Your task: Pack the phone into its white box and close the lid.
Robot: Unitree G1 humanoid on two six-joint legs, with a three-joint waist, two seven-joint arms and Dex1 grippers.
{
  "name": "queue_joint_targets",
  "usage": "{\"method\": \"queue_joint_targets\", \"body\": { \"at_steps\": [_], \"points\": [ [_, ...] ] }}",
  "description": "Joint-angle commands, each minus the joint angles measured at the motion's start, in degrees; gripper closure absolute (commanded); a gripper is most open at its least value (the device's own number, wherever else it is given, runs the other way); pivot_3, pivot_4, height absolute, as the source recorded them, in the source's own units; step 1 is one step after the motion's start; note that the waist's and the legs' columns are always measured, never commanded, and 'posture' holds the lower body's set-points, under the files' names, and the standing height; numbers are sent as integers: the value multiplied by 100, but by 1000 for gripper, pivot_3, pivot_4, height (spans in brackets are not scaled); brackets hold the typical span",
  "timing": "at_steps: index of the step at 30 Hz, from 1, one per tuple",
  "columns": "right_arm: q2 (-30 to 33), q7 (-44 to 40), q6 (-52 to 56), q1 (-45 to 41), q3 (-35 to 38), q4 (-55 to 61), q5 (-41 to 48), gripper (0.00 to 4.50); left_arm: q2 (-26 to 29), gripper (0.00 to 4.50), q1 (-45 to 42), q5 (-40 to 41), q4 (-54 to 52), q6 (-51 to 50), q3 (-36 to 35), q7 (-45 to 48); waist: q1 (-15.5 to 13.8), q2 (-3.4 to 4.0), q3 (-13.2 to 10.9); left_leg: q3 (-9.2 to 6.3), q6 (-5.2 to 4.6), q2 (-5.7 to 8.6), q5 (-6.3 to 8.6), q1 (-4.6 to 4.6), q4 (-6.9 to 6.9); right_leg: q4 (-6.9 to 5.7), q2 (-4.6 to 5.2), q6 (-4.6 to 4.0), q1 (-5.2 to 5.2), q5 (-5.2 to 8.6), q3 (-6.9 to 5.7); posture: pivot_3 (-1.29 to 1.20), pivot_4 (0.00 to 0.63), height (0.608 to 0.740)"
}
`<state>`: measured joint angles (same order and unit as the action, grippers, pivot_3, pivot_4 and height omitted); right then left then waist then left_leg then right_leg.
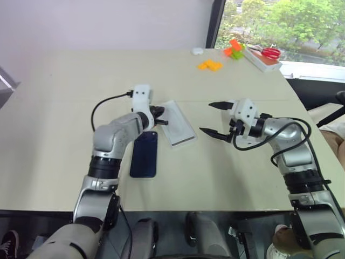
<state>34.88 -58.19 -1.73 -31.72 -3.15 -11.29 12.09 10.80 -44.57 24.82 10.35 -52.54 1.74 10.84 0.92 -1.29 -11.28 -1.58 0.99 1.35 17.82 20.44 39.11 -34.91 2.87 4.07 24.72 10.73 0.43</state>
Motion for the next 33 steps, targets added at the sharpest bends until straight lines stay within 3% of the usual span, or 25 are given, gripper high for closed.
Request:
{"method": "queue_joint_targets", "body": {
  "at_steps": [1, 5, 15, 33],
  "points": [
    [62, 50, -70, -30, 165, 244, 44, 0, 10, 4438, -170, -187, 81, -33, 129, 181, 11, 0, 0, 1, 0, -3, 0, 1, 0, 0, -2, 0, 2, 0, 1, 0, 150, 740],
    [98, 128, -64, 87, 193, 353, 20, 0, 132, 4438, -424, -375, 358, -424, 860, 905, -24, 0, 0, -1, 0, -5, 0, 3, -2, -1, -7, 0, 6, 0, 0, 0, 150, 740],
    [179, 182, -49, 126, 235, 407, 24, 0, 71, 4438, -390, -51, 187, -1342, 633, 1462, -11, 1, -1, 1, -3, -8, 1, 3, -2, -2, -5, 1, 7, 0, 3, 0, 150, 740],
    [157, 179, -148, -6, 215, 228, -40, 0, -273, 4438, -191, 105, -441, -1941, 508, 1457, -9, 1, -1, 2, -2, -6, 1, 2, -1, -2, -3, 1, 7, 1, 4, 0, 150, 740]
  ]
}}
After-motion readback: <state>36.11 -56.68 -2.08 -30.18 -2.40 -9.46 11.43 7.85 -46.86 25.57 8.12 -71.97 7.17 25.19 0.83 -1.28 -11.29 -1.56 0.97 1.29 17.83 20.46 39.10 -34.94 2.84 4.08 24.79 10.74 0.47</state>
